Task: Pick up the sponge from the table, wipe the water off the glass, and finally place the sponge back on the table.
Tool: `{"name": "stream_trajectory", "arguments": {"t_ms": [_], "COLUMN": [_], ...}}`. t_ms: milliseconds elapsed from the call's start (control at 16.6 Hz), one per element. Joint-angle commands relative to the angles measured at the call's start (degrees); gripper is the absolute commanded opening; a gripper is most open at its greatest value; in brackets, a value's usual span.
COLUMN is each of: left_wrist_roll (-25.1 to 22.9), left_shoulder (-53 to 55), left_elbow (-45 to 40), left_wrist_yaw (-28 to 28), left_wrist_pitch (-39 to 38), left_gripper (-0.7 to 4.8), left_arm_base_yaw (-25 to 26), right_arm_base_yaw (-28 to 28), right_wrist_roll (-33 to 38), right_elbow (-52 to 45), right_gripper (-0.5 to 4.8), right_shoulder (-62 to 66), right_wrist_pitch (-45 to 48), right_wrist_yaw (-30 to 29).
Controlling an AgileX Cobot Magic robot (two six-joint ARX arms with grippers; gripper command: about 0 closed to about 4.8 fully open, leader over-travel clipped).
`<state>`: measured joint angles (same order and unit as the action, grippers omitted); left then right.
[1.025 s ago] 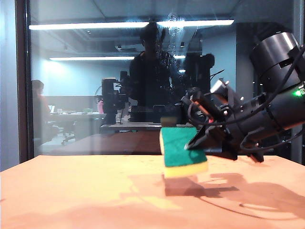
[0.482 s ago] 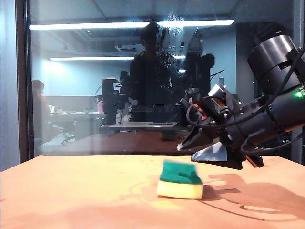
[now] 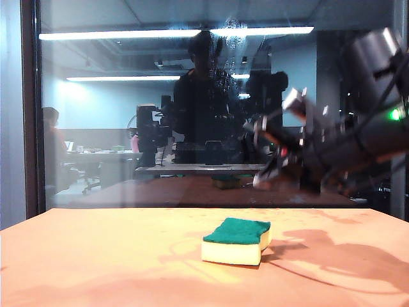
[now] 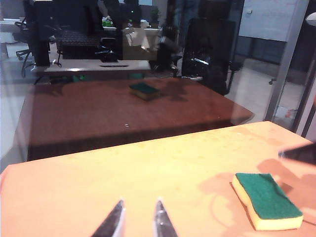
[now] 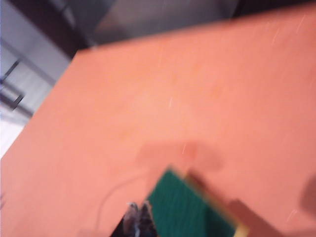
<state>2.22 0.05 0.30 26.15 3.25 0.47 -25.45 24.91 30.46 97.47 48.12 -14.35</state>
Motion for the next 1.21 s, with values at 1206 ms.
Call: {"name": "stream_trajectory", "arguments": {"t_ms": [1206], "left_wrist_roll": [-0.1], "left_shoulder": [0.1], "left_elbow": [0.2], "left_wrist_yaw": [0.2], "left_wrist_pitch": [0.7], "left_gripper": [0.79], "left_arm_base_yaw": [0.0], "right_arm_base_yaw": [24.2], "right_wrist_roll": [-21.7], "right_elbow": [-13.0], "right_gripper": [-0.07], "right_shoulder": [-38.6], "right_wrist_pitch": [-16.3], "right_wrist_yaw": [9.2]}}
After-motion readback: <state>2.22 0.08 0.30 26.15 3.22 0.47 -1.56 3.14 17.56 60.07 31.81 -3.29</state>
